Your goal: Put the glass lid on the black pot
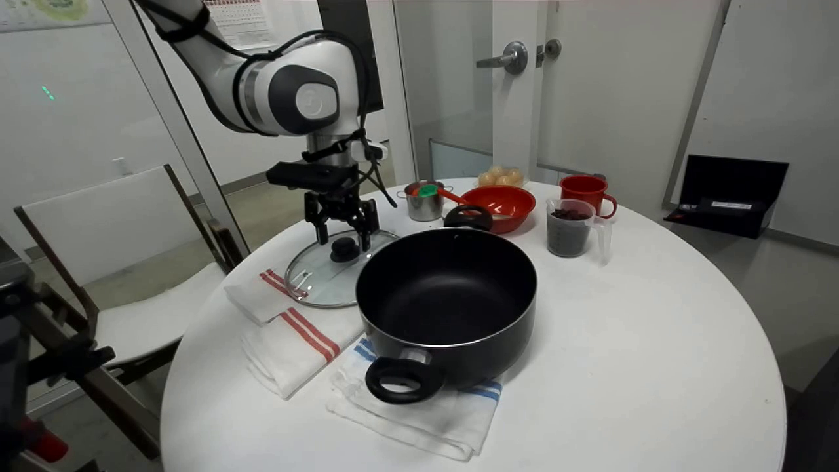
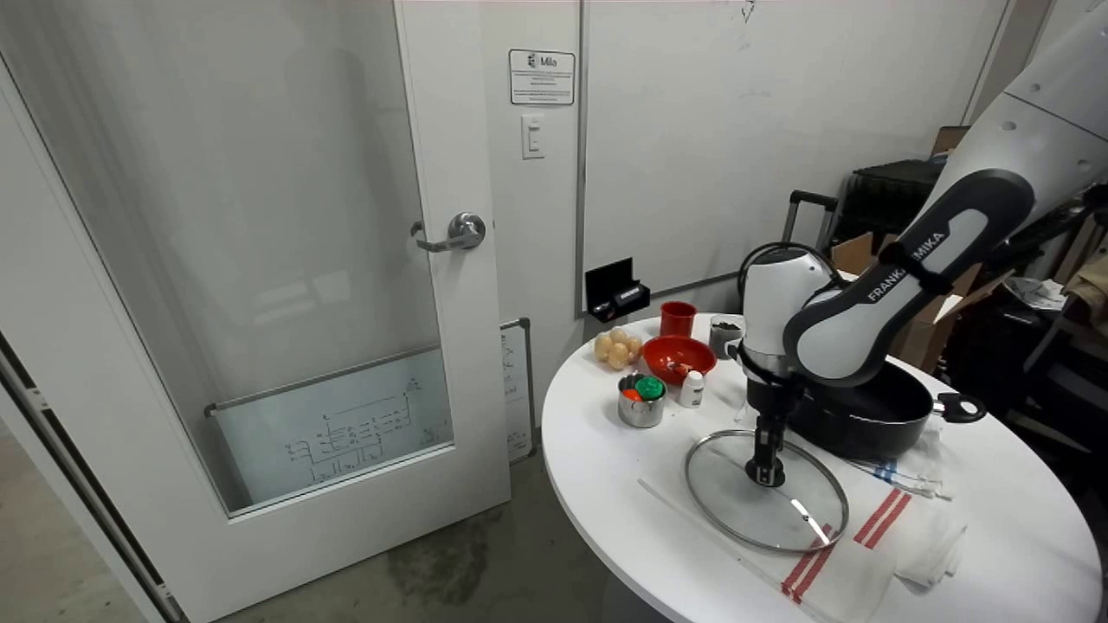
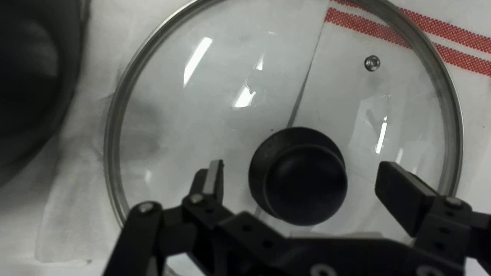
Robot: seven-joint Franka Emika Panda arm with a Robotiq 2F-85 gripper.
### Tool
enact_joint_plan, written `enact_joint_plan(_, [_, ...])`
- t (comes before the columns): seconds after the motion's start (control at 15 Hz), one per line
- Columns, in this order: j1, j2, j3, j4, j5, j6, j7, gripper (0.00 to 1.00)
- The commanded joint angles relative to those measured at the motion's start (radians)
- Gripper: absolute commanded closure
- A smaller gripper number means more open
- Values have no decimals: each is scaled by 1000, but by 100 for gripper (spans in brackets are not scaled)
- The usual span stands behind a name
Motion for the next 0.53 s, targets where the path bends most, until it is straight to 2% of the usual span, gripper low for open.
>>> enact_joint_plan(0.0, [10, 26, -7, 43, -19, 1, 21, 26])
enact_joint_plan(0.2, [9, 29, -6, 51, -18, 1, 21, 46])
enact_joint_plan(0.4, [7, 28, -5, 54, -16, 0, 21, 71])
enact_joint_plan(0.47, [8, 24, -5, 55, -16, -1, 24, 74])
